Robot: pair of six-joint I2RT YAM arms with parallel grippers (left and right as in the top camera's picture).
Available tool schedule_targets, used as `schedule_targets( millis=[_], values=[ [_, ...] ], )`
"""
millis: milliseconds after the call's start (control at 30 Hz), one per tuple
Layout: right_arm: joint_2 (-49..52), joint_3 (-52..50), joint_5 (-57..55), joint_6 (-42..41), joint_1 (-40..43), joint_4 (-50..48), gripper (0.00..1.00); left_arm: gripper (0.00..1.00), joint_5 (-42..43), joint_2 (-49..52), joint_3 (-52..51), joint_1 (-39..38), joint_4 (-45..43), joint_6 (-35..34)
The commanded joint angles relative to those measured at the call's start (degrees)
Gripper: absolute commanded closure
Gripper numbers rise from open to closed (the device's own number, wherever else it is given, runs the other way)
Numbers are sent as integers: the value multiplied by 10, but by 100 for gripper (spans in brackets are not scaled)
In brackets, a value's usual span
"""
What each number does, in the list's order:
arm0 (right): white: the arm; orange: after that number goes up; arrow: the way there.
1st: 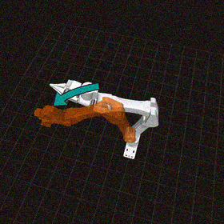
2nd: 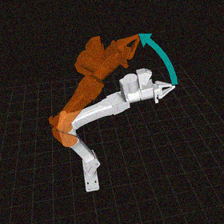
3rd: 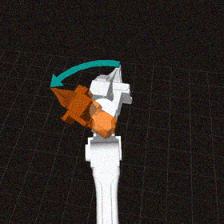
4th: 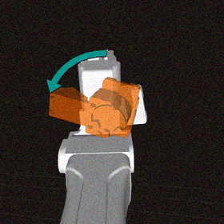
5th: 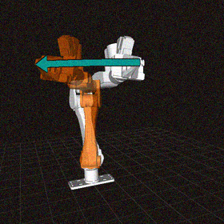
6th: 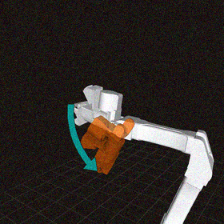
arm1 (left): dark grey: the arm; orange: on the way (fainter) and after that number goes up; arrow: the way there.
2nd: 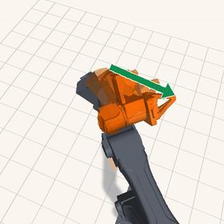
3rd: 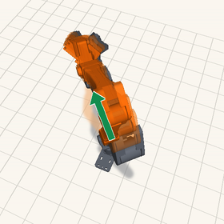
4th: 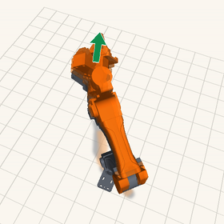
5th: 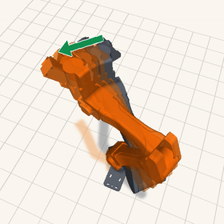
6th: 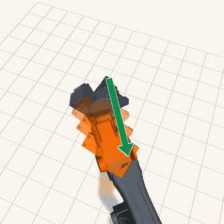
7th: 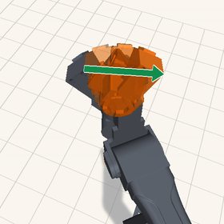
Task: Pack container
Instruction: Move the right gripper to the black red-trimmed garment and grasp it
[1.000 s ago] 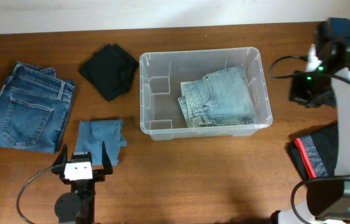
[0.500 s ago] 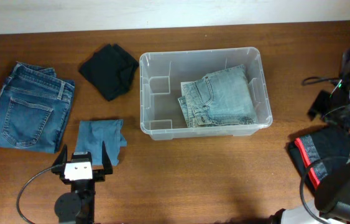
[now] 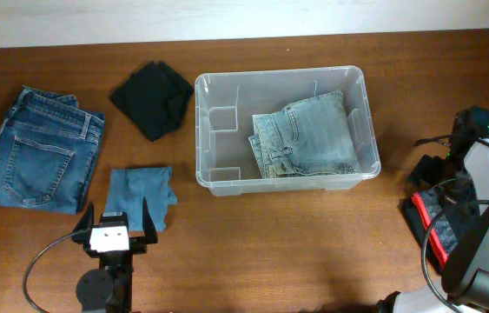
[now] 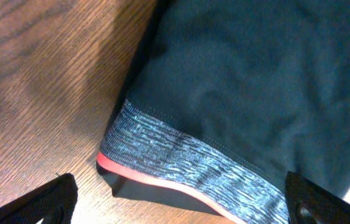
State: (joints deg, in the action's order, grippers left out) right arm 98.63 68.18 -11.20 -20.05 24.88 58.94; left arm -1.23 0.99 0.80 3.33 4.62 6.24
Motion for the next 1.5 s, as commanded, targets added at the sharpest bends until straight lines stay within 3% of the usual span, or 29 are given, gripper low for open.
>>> schedule_targets(
  millis=[0, 500, 733, 833, 967, 1233, 1467],
  values=[
    [2, -9, -13, -35, 12, -2, 2, 1, 6, -2, -3, 1, 1, 5],
    [5, -9, -11, -104, 30, 49, 2, 0, 6, -2, -3, 1, 1, 5],
    [5, -9, 2, -16, 28, 60, 2, 0, 6, -2, -3, 1, 1, 5],
    [5, -9, 33, 61, 28, 61, 2, 0, 6, -2, -3, 1, 1, 5],
    [5, -9, 33, 88, 28, 62, 1, 0, 6, -2, -3, 1, 1, 5],
    [5, -21, 31, 87, 30, 26, 2, 1, 6, -2, -3, 1, 1, 5],
    [5, -109, 61, 89, 29, -95, 2, 0, 6, -2, -3, 1, 1, 5]
  ],
)
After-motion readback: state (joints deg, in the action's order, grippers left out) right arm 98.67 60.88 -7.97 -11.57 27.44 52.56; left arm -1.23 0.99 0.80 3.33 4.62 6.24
